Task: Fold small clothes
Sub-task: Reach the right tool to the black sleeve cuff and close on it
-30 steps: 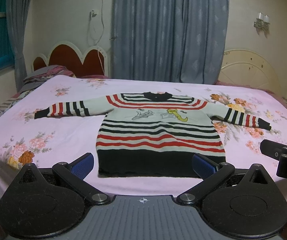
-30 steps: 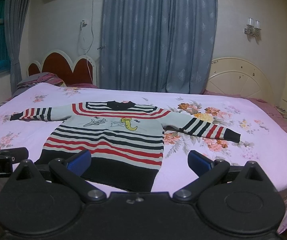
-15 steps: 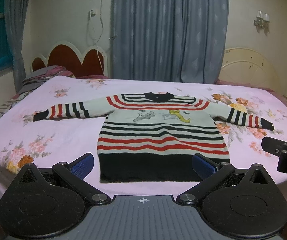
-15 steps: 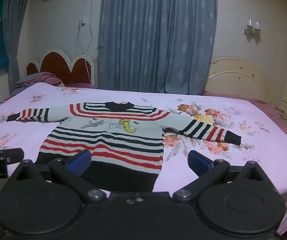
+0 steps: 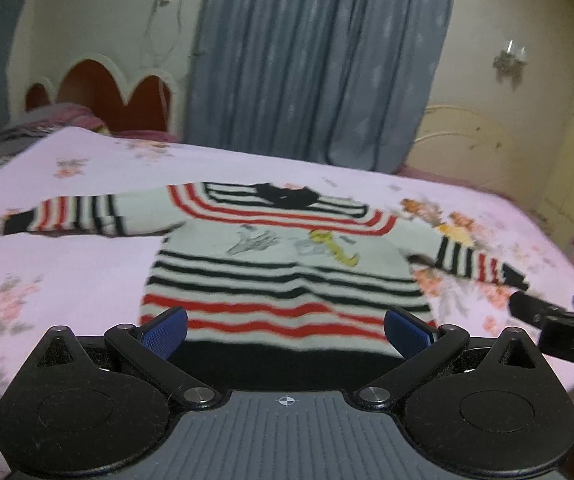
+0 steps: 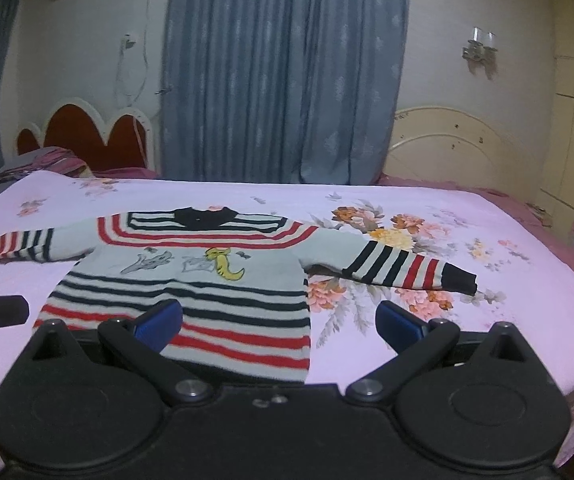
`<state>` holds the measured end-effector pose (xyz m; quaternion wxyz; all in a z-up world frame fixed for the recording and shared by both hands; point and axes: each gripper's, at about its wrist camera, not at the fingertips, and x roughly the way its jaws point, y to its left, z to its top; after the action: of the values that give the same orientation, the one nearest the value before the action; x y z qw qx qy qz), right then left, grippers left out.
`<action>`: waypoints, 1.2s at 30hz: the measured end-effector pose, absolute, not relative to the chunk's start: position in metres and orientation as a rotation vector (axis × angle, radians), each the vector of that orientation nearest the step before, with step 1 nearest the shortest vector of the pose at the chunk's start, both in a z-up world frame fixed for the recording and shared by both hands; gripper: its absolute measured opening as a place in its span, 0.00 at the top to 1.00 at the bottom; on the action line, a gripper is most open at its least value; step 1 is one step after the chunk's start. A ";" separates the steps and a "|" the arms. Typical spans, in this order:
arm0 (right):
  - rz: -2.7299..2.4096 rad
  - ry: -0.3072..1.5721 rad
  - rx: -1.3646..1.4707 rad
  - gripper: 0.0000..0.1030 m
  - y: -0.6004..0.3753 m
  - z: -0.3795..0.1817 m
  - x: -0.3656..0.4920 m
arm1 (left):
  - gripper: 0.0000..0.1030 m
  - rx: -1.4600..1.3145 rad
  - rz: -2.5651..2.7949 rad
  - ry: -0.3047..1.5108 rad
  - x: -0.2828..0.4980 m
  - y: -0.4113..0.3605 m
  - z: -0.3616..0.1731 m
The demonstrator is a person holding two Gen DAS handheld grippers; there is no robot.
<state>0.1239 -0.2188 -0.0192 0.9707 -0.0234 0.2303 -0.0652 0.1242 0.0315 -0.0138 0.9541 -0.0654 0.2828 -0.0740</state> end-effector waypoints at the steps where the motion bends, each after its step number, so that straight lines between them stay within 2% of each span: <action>1: -0.143 0.465 -0.039 0.01 -0.219 -0.019 0.131 | 0.00 -0.141 -0.173 0.582 0.134 0.032 -0.014; 12: -0.275 0.456 0.026 0.01 -0.236 -0.025 0.202 | 0.00 -0.081 -0.210 0.586 0.223 0.030 -0.023; 21: -0.331 0.490 0.030 0.01 -0.288 -0.044 0.254 | 0.00 -0.123 -0.150 0.549 0.288 -0.012 -0.044; 30: -0.373 0.538 0.118 0.15 -0.380 -0.074 0.320 | 0.00 -0.108 -0.126 0.626 0.361 -0.078 -0.069; 32: -0.399 0.562 0.172 0.26 -0.407 -0.086 0.330 | 0.00 -0.095 -0.116 0.644 0.371 -0.091 -0.074; 36: -0.460 0.603 0.298 0.39 -0.456 -0.113 0.343 | 0.00 -0.045 -0.103 0.693 0.383 -0.111 -0.082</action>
<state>0.3425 -0.4565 -0.1126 0.9182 0.1448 0.2932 -0.2237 0.3826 -0.1114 -0.0825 0.9391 -0.0221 0.3392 -0.0503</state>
